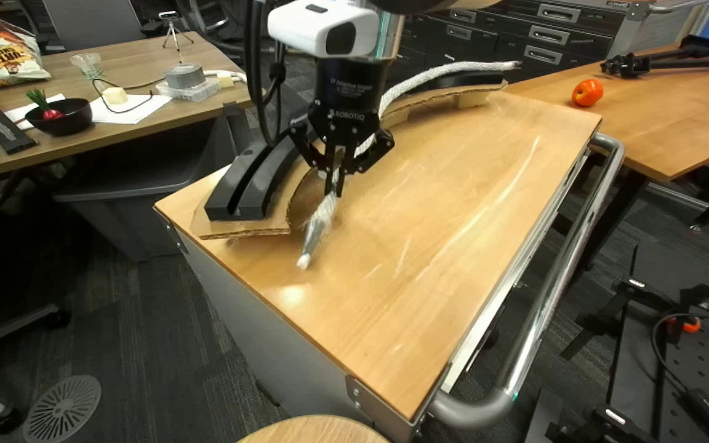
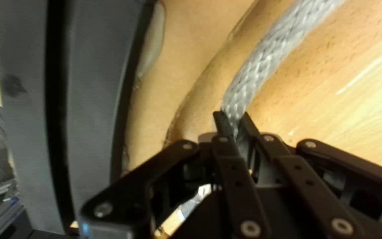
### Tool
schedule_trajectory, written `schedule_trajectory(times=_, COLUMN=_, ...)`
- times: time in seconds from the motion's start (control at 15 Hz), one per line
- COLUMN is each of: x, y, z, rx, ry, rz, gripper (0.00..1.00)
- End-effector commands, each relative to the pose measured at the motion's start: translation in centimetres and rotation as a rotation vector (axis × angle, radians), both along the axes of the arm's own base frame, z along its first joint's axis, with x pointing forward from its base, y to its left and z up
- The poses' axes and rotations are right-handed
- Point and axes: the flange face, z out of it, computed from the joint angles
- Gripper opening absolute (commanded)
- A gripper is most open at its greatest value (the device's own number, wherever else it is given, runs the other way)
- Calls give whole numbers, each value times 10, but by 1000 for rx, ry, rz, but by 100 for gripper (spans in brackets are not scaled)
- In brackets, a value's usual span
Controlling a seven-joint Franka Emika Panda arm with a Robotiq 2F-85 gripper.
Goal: Put the white rope on the black board
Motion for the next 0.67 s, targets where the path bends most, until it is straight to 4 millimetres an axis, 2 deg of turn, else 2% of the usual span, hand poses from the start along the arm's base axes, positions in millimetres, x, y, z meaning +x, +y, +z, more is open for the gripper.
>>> schedule_trajectory(times=0.0, x=-1, y=-28, z=44, rx=40, ry=-139, rz=-74, gripper=11)
schedule_trajectory(times=0.27, x=9, y=-51, z=77, rx=62, ry=-244, rz=-127, gripper=11)
schedule_trajectory(times=0.6, x=27, y=-65, z=109, rx=35, ry=-318, rz=-103, gripper=11)
